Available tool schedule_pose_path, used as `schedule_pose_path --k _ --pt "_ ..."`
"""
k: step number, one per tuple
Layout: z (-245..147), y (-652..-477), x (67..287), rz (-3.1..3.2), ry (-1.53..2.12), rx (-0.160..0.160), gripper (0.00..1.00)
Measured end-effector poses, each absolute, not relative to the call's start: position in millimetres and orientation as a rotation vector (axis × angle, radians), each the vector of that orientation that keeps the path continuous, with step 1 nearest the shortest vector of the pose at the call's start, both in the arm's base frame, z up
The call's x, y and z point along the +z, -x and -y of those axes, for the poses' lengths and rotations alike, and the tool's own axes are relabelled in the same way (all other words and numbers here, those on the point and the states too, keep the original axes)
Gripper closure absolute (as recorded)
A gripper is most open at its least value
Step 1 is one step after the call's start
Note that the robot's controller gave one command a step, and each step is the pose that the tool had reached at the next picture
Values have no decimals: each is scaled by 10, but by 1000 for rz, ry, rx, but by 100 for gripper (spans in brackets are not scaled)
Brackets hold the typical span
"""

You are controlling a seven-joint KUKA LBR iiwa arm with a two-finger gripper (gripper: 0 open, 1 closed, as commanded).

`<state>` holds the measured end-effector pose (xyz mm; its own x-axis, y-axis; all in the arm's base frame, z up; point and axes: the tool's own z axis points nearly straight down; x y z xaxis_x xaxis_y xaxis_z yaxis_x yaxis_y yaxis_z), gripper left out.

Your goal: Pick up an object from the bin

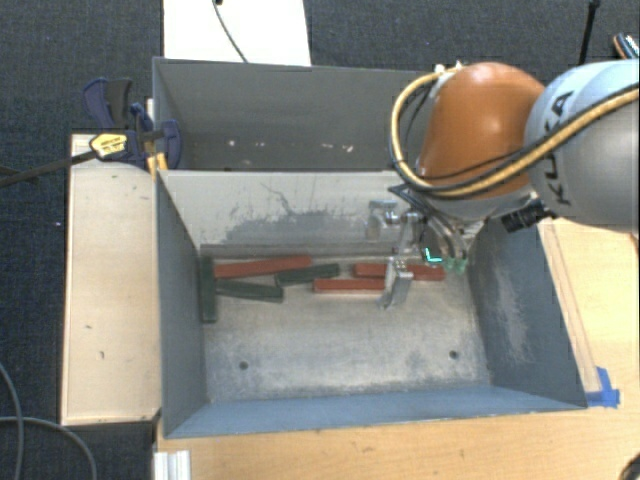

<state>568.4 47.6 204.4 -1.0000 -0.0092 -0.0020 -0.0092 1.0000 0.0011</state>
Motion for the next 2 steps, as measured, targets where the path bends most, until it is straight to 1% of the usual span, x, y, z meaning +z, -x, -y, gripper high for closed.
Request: schedule_pose_path --k 1,2 --pt "-791 -5907 1081 -3142 -177 1 0" --pt "-330 -5830 682 -3135 -230 -1 0"
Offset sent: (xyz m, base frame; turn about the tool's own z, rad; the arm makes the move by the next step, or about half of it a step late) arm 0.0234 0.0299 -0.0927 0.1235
